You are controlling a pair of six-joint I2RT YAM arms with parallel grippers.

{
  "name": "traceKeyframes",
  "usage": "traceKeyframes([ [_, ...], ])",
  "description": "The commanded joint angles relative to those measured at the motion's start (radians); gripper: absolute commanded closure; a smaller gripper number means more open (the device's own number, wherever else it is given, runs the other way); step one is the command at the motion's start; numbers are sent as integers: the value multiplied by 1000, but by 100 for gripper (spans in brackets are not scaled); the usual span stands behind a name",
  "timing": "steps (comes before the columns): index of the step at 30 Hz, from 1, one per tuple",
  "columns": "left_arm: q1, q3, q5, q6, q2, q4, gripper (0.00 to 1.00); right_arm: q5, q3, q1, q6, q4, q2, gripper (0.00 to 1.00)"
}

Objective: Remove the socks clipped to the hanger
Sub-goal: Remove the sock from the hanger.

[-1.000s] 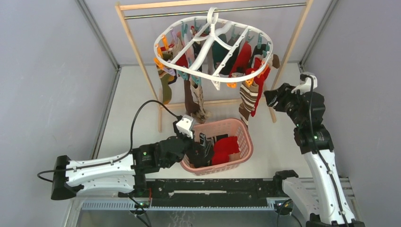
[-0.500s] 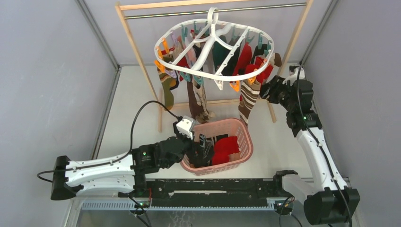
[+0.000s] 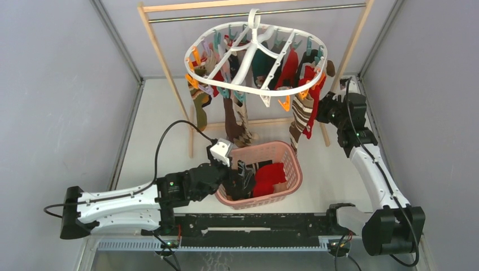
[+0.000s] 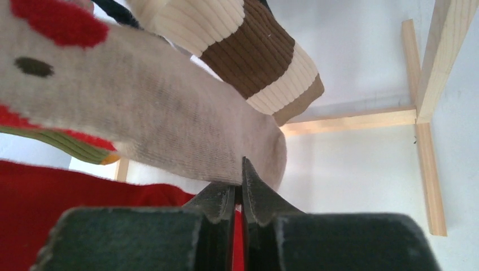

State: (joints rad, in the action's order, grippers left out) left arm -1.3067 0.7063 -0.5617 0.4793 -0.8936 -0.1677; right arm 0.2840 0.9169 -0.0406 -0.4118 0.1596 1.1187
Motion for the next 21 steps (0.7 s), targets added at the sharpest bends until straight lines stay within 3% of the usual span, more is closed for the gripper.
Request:
traceKeyframes([
  [1, -7, -16, 14, -7, 29, 19, 0, -9, 7, 2, 12, -32, -54, 93],
  [12, -73, 43, -32, -22, 2, -5, 0, -125, 7, -72, 34, 156, -338, 98],
  [21, -148, 118, -71, -30, -37, -30, 0, -273, 7, -320, 14, 276, -477, 98],
])
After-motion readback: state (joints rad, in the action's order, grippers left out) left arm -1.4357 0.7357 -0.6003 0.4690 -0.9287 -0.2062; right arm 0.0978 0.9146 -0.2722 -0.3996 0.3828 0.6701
